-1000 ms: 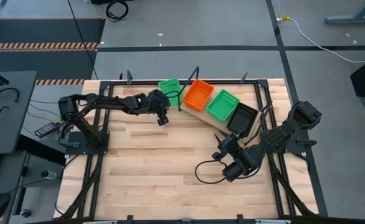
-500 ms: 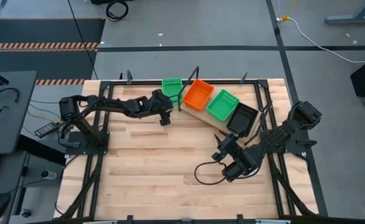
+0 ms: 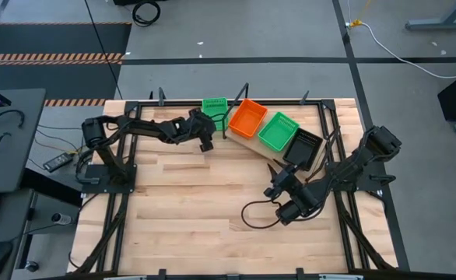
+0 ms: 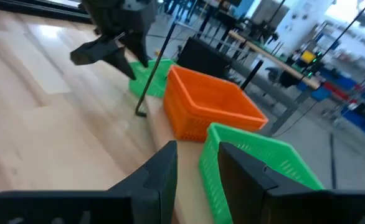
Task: Stack baskets on shelf by color
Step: Stack the green basket on top of the green basket on the shelf
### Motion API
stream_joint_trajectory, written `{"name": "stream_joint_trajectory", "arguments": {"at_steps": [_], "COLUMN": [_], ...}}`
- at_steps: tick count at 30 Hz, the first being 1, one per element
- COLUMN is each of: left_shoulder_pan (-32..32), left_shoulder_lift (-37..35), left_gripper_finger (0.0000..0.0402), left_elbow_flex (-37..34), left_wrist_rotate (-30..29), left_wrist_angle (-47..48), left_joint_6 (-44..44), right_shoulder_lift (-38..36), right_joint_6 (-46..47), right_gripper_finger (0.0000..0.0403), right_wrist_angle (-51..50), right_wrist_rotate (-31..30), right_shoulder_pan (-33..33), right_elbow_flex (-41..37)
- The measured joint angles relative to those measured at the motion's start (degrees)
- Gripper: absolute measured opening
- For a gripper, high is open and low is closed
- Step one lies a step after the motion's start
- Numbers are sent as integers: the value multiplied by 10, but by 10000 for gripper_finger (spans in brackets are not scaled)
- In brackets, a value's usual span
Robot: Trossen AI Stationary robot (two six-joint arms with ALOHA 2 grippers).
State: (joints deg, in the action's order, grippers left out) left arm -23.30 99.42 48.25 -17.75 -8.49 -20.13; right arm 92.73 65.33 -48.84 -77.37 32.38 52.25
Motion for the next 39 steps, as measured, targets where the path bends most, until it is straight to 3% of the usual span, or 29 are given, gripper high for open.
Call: {"name": "stream_joint_trajectory", "arguments": {"at_steps": [6,11,19,27,33,39], "left_shoulder_pan": [5,-7,0,43,86,153], "left_shoulder_lift": [8,28,28,14,-48,-96], "left_gripper_finger": [169,124,13,8,8,8], "left_elbow_flex": [1,0,1,4,0,1], "left_wrist_rotate": [22,-7,-14,-26,-15,28], "left_wrist_angle": [0,-14,22,109,202,219], "left_joint_6": [5,19,48,117,178,239], "right_shoulder_lift": [0,0,0,0,0,0], "right_joint_6": [-15,-26,-55,-66,-101,-180], "right_gripper_finger": [121,121,121,121,121,121], "right_wrist_angle": [0,1,-3,-4,-3,5], "right_wrist_rotate": [-12,-11,-12,-9,40,104], "right_shoulder_pan": [-15,-22,-22,-22,-22,-26], "right_elbow_flex": [0,0,0,0,12,47]}}
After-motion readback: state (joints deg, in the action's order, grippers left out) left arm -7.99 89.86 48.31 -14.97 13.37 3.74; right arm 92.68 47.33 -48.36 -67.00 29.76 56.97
